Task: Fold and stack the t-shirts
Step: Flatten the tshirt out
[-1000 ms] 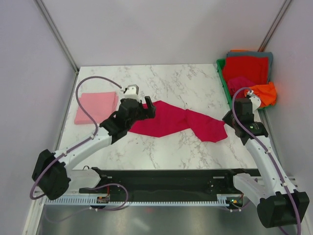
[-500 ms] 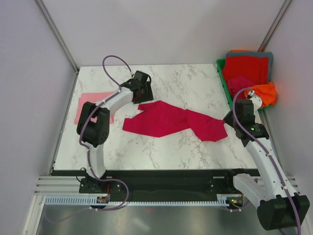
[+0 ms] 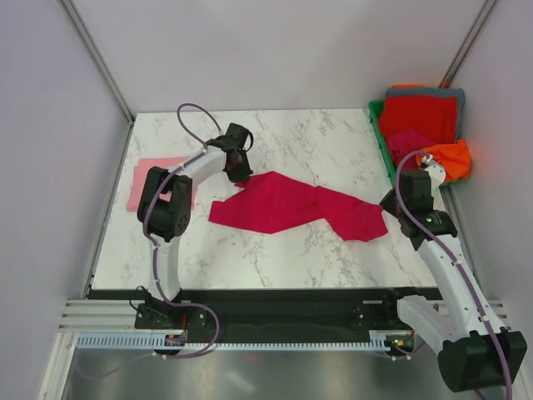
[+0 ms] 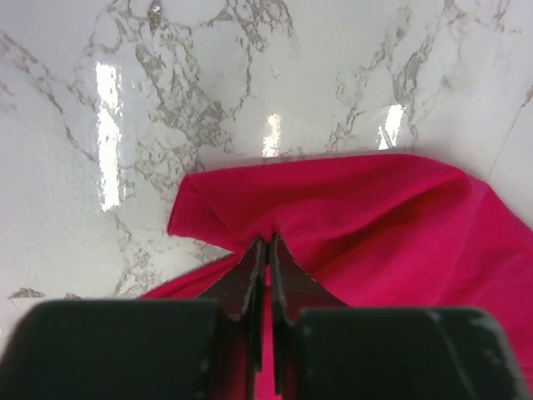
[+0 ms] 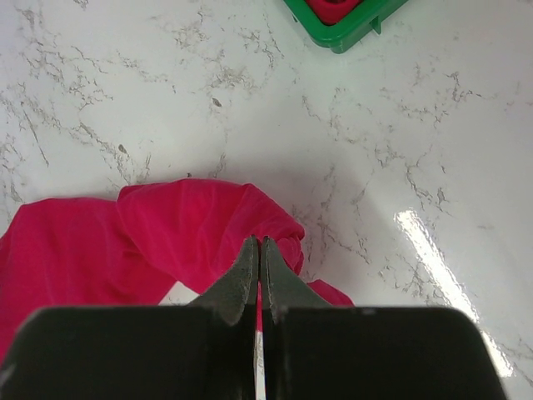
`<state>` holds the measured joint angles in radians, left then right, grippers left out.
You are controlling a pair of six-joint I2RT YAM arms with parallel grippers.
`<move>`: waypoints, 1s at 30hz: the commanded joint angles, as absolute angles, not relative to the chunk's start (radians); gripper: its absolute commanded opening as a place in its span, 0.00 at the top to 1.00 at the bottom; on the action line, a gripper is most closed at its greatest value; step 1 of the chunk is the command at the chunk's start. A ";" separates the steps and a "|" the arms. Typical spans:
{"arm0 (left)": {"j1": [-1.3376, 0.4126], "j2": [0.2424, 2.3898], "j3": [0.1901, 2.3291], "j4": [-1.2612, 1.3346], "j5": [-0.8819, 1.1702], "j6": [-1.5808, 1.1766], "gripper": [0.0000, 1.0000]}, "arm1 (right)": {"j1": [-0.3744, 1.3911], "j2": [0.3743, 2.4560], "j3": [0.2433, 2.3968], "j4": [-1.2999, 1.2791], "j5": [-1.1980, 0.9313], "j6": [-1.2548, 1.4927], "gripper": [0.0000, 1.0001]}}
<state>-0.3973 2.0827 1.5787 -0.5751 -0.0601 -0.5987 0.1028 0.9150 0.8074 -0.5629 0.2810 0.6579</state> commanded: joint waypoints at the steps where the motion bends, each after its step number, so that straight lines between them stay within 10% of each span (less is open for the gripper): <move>1: -0.382 2.115 1.649 -0.569 -0.012 -0.597 0.98 | 0.100 0.910 0.799 -0.520 0.275 0.655 1.00; 15: -0.377 1.607 1.590 -0.493 -0.113 -0.600 0.98 | 0.089 1.039 0.784 -0.456 0.275 0.678 1.00; 20: -0.376 1.027 0.902 -0.169 -0.150 -0.653 0.98 | 0.039 0.983 0.721 -0.457 0.317 0.745 1.00; 30: -0.391 0.778 0.482 0.084 0.082 -0.637 0.98 | 0.005 0.956 0.693 -0.456 0.296 0.772 1.00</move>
